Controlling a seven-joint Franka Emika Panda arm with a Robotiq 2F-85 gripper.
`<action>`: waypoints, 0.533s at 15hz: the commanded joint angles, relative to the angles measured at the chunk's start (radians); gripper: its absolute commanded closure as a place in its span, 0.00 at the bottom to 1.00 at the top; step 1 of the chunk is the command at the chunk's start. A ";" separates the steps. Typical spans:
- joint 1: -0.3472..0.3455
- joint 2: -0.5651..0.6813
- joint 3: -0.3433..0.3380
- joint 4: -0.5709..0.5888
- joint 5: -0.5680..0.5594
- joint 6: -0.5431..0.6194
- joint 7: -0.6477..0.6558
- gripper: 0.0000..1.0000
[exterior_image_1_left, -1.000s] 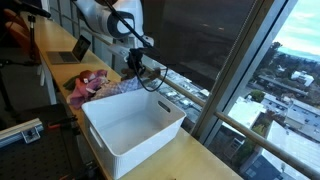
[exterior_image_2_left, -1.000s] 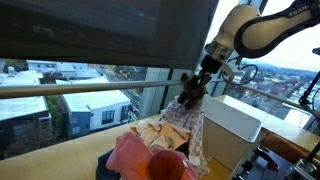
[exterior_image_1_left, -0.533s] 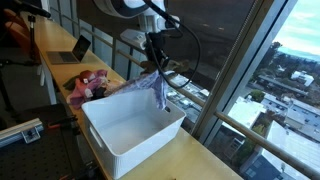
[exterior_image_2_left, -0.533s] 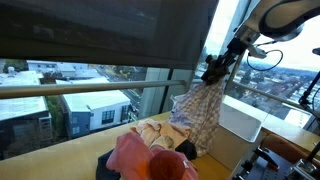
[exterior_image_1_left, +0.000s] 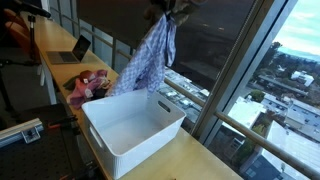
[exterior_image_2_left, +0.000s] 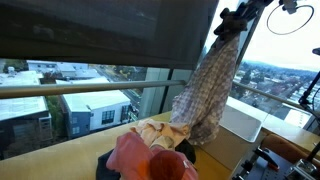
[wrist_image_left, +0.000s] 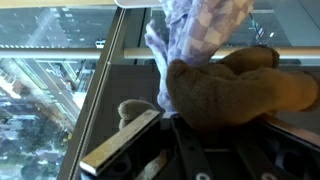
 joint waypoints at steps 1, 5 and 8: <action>-0.002 -0.026 0.015 0.182 -0.022 -0.114 -0.005 0.96; -0.012 0.002 0.007 0.355 -0.018 -0.182 -0.016 0.96; -0.021 0.023 -0.003 0.416 -0.018 -0.195 -0.018 0.96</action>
